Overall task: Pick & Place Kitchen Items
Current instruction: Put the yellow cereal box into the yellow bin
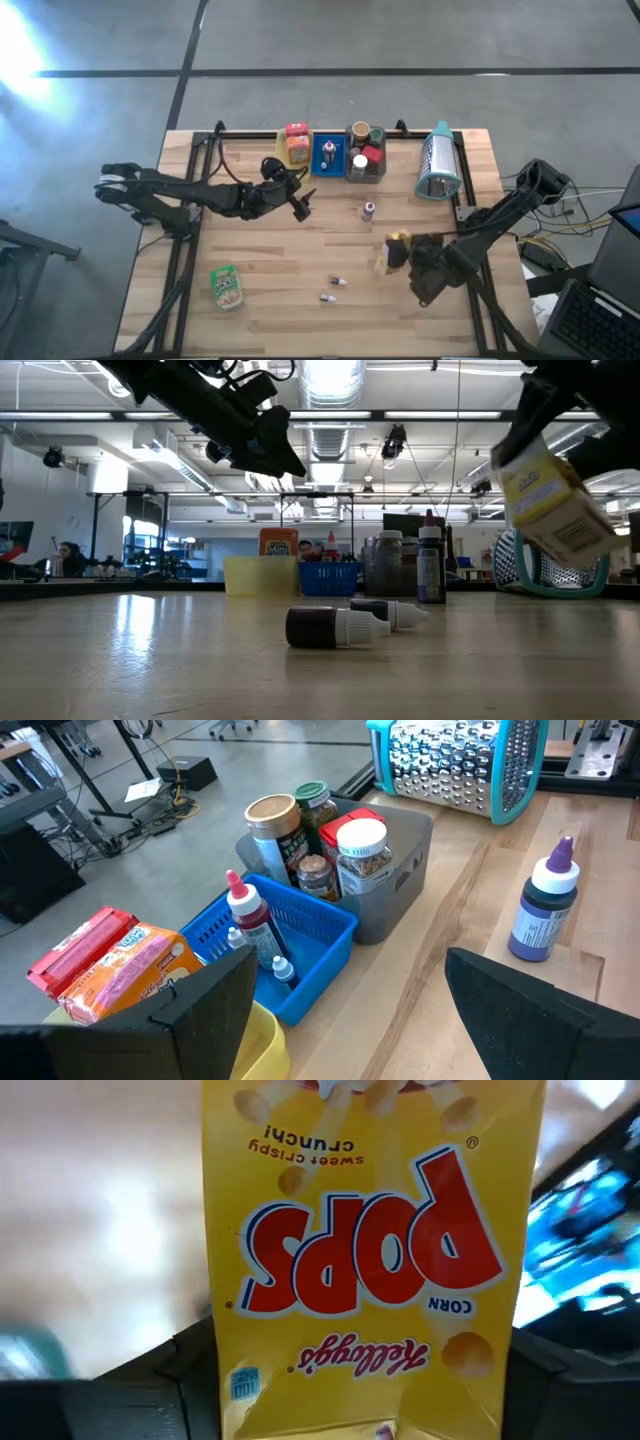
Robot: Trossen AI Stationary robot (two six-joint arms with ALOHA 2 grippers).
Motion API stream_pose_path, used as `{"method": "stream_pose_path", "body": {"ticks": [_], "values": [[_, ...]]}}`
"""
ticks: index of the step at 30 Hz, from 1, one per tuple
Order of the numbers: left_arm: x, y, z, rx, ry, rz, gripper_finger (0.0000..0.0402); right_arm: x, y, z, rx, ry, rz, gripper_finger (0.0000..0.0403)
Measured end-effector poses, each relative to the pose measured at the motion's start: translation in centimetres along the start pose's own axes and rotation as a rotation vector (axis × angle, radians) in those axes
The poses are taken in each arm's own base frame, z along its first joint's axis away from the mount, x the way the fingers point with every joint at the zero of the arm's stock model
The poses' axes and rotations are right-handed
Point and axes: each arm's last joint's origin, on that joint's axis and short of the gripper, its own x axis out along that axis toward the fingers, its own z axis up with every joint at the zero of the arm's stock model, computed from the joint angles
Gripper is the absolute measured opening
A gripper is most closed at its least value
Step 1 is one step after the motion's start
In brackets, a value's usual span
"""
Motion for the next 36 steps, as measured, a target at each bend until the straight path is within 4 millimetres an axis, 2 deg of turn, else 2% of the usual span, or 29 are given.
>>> {"method": "stream_pose_path", "body": {"ticks": [2,6,11,16,21,27,33,36], "values": [[0.0,0.0,0.0,0.0,0.0,0.0,0.0328,0.3,-0.2,-0.3,-0.124,0.059,-0.02,0.0282],[0.0,0.0,0.0,0.0,0.0,0.0,0.0328,1.3,-0.4,-1.4,-0.261,0.203,-0.022,0.0284],[0.0,0.0,0.0,0.0,0.0,0.0,0.0328,2.4,-1.0,-2.0,-0.281,0.312,-0.03,0.03],[0.0,0.0,0.0,0.0,0.001,0.0,0.0328,4.8,-0.4,-0.8,-0.363,0.403,0.036,0.0308],[0.0,0.0,0.0,0.001,0.002,0.0,0.0328,7.3,0.3,0.8,-0.455,0.532,0.089,0.0299],[0.0,0.0,0.0,0.002,0.002,0.0,0.0328,8.5,0.8,1.7,-0.426,0.577,0.082,0.0287],[0.0,0.0,0.0,0.002,0.003,0.001,0.0328,8.6,0.8,2.0,-0.341,0.543,0.077,0.0298],[0.0,0.0,0.0,0.003,0.004,0.0,0.0328,8.5,0.9,2.2,-0.353,0.523,0.082,0.03]]}}
